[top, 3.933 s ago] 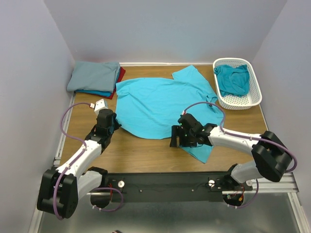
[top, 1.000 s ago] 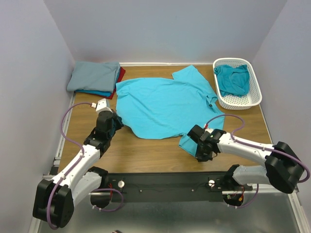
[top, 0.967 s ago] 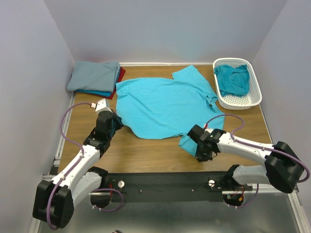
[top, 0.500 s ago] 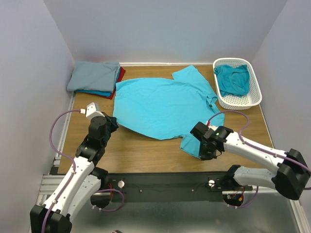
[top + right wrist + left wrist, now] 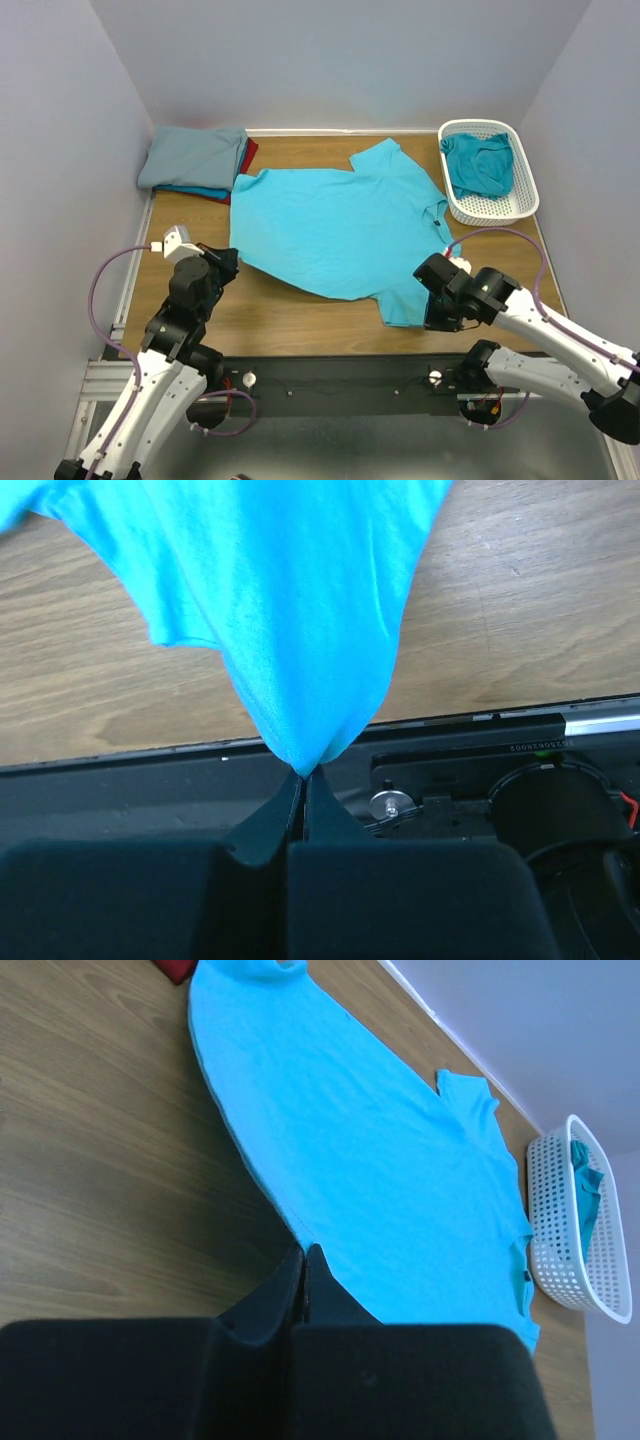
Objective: Fold and stack the t-shirts
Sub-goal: Fold the tshirt
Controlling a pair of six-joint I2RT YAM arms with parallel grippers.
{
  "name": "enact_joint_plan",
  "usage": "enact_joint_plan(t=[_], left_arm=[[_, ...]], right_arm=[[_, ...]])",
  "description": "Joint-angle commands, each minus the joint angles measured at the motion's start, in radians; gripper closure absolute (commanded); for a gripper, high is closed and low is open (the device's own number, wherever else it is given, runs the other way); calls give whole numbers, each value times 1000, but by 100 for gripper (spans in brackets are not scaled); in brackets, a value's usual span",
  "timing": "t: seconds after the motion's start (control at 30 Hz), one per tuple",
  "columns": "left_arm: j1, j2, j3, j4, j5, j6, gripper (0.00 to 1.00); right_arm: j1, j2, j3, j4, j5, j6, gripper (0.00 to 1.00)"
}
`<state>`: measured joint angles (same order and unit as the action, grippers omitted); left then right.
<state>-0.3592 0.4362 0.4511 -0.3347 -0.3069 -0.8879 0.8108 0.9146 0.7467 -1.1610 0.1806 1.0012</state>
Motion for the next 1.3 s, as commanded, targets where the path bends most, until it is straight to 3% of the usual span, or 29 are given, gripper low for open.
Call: enact_joint_plan(t=[0.0, 0.13, 0.3, 0.57, 0.83, 1.03, 1.27], left_arm=[[-17, -16, 26, -38, -58, -43, 100], [-17, 18, 14, 35, -44, 35, 100], [-17, 42, -22, 147, -46, 79, 100], [-7, 169, -86, 295, -35, 95, 100], [37, 223, -98, 354, -49, 128, 100], [173, 349, -92, 444, 116, 216, 100], [209, 406, -88, 485, 138, 244, 100]], right_arm=[[8, -23, 51, -39, 45, 1, 100], [7, 4, 80, 58, 86, -38, 100], [7, 102, 157, 132, 300, -68, 100], [-12, 263, 284, 265, 508, -171, 100], [-116, 441, 365, 445, 522, -338, 99], [-194, 544, 433, 541, 484, -443, 100], [-262, 650, 502, 595, 456, -516, 100]])
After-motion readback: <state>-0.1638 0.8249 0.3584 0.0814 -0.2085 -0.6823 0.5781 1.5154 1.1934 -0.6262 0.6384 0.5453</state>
